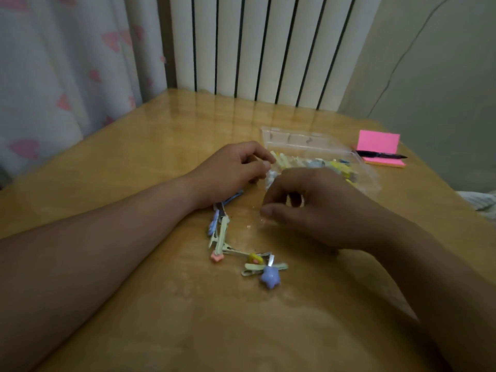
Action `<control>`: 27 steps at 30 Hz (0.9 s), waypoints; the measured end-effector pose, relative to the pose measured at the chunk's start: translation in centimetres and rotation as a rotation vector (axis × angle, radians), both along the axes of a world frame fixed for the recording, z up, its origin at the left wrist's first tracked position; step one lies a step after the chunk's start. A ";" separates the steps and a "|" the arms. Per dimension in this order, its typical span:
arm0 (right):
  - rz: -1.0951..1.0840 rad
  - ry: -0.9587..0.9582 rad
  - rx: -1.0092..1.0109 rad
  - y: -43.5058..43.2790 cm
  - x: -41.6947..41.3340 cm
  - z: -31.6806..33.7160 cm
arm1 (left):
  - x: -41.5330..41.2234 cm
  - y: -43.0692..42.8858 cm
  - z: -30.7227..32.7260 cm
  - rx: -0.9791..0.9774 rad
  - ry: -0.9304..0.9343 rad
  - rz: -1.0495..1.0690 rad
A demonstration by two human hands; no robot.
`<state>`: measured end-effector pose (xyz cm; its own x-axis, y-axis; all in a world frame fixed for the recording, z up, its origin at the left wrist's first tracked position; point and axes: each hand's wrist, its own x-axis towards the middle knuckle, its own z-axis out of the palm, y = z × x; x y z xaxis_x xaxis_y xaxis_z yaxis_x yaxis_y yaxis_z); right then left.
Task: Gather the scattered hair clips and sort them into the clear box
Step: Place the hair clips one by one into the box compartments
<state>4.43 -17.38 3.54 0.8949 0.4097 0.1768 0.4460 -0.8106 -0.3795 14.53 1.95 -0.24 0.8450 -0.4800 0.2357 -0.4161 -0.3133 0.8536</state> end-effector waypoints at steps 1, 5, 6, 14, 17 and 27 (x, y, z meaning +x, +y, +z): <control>0.036 0.036 0.006 0.6 -0.4 0.0 | 0.0 0.0 0.0 -0.004 0.000 -0.002; 0.128 0.155 -0.060 2.5 -1.6 0.1 | 0.1 0.0 -0.1 -0.006 -0.002 0.002; 0.145 0.159 -0.092 2.9 -1.7 0.0 | 0.1 0.0 -0.1 -0.004 -0.003 0.004; 0.162 0.130 -0.163 2.9 -1.4 -0.5 | 0.1 0.0 -0.1 0.004 0.002 0.006; 0.134 0.137 -0.138 2.2 -1.3 0.0 | 0.1 -0.1 -0.1 -0.002 0.002 0.001; -0.501 -0.153 0.343 -7.7 1.9 3.2 | 0.1 -0.1 -0.1 0.008 0.012 0.018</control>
<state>6.33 -25.04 6.71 0.9178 -0.1560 0.3650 0.1129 -0.7790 -0.6168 14.62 1.82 -0.35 0.8561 -0.4668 0.2216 -0.4002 -0.3277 0.8558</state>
